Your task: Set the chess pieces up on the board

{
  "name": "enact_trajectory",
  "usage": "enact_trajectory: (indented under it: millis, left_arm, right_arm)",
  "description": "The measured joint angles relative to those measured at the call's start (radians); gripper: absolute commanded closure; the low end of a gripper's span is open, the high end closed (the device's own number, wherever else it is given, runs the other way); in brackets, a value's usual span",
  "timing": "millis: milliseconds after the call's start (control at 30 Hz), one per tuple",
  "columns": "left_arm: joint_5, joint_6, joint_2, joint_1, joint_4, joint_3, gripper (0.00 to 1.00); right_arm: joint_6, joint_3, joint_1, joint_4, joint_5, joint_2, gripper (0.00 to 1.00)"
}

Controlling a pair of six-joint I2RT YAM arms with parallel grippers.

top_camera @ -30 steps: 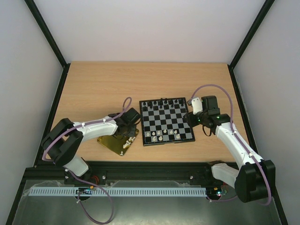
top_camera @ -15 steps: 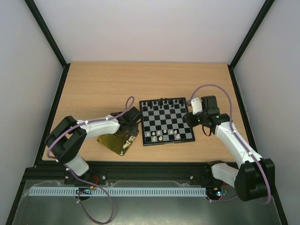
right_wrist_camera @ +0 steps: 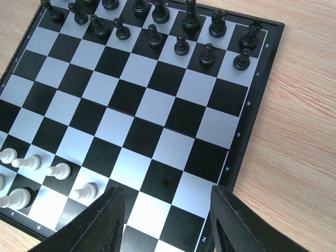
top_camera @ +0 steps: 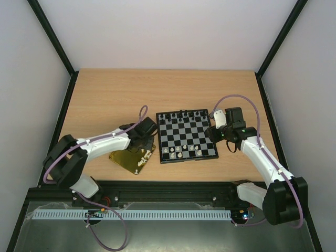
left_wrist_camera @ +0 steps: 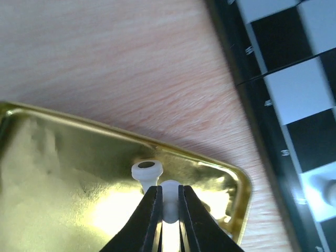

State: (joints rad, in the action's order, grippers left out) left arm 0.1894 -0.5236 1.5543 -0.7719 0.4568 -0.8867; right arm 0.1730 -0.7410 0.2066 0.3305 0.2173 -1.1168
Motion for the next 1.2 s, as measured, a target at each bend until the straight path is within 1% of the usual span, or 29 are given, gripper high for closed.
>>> enact_trajectory:
  millis: [133, 300, 467, 633, 767, 967, 1033, 1133, 1200]
  left_arm:
    - [0.002, 0.024, -0.045, -0.029, 0.013, -0.036, 0.95]
    - [-0.008, 0.058, -0.026, -0.103, 0.016, -0.123, 0.95]
    - [-0.016, 0.095, 0.087, -0.16, 0.008, -0.258, 0.95]
    - [-0.048, 0.13, 0.216, -0.177, 0.005, -0.379, 0.95]
    - [-0.066, 0.147, 0.296, -0.177, 0.006, -0.437, 0.95]
    - [-0.081, 0.158, 0.376, -0.177, 0.008, -0.474, 0.95]
    - [-0.084, 0.158, 0.401, -0.177, 0.009, -0.486, 0.92]
    - [-0.086, 0.158, 0.432, -0.177, 0.009, -0.502, 0.81]
    - [-0.087, 0.158, 0.438, -0.177, 0.011, -0.506, 0.76]
  right_arm:
    - [0.0, 0.0, 0.0, 0.0, 0.0, 0.0, 0.53]
    - [0.0, 0.0, 0.0, 0.0, 0.0, 0.0, 0.53]
    - [0.0, 0.0, 0.0, 0.001, 0.0, 0.001, 0.53]
    - [0.0, 0.0, 0.0, 0.001, -0.001, 0.009, 0.53]
    - [0.0, 0.0, 0.0, 0.001, -0.001, 0.012, 0.53]
    - [0.0, 0.0, 0.0, 0.001, -0.002, 0.012, 0.53]
    - [0.0, 0.0, 0.0, 0.001, -0.001, 0.012, 0.53]
    - [0.003, 0.0, 0.0, 0.001, 0.0, 0.012, 0.53]
    - [0.007, 0.0, 0.0, 0.002, 0.003, 0.011, 0.53]
